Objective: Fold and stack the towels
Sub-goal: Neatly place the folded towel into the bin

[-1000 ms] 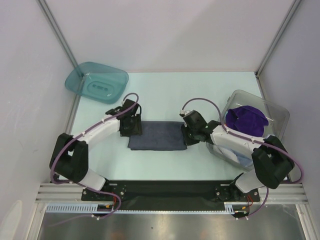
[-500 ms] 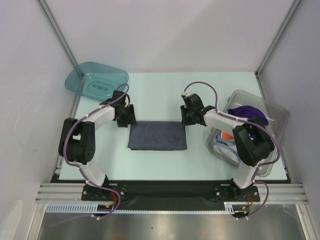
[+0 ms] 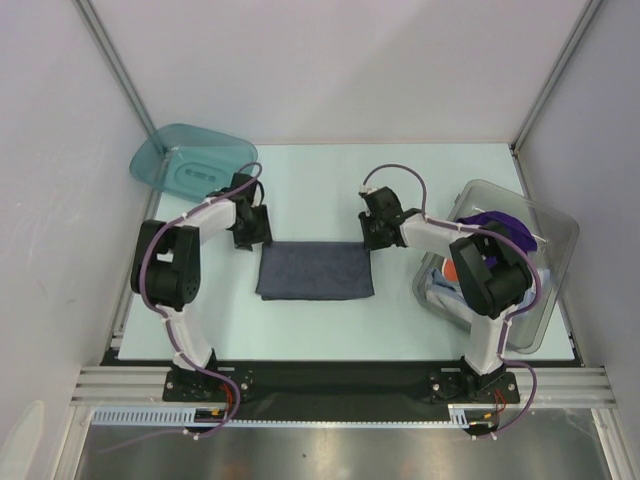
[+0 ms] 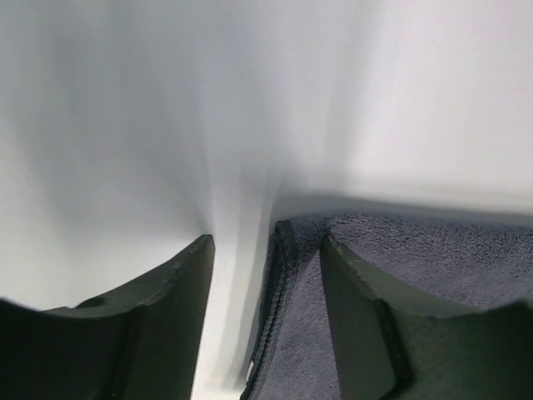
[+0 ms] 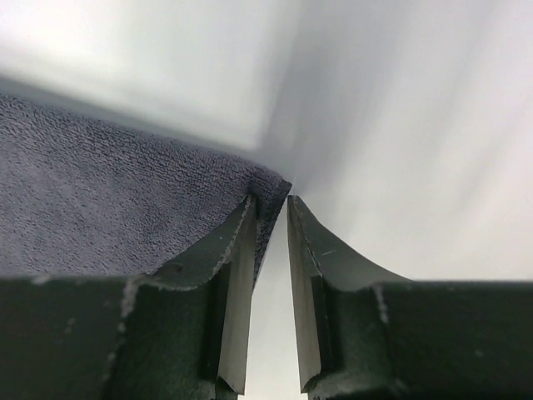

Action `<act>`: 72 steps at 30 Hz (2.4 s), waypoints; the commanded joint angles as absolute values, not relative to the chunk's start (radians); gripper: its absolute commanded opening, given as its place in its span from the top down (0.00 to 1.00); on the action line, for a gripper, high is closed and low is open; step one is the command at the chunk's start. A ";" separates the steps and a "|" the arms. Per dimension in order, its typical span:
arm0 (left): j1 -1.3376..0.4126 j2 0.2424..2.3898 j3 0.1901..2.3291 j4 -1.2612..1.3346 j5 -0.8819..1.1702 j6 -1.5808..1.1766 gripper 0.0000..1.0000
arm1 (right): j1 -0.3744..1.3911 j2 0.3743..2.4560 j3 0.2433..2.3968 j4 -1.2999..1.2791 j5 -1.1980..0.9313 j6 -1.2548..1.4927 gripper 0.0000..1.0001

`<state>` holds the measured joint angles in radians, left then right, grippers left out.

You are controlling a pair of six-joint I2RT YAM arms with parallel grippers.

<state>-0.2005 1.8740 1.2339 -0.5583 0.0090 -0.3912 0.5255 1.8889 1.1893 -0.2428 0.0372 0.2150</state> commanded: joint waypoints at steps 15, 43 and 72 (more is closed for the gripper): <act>-0.196 1.629 0.993 -0.502 0.219 -0.298 0.31 | 0.525 1.539 1.170 -0.334 -0.044 0.241 0.25; -0.275 1.684 0.868 -0.511 0.121 -0.422 0.68 | 0.518 1.410 1.100 -0.348 -0.084 0.209 0.18; -0.347 1.874 1.580 -0.810 -0.472 -0.121 1.00 | 0.495 1.359 1.112 -0.327 -0.048 0.218 0.18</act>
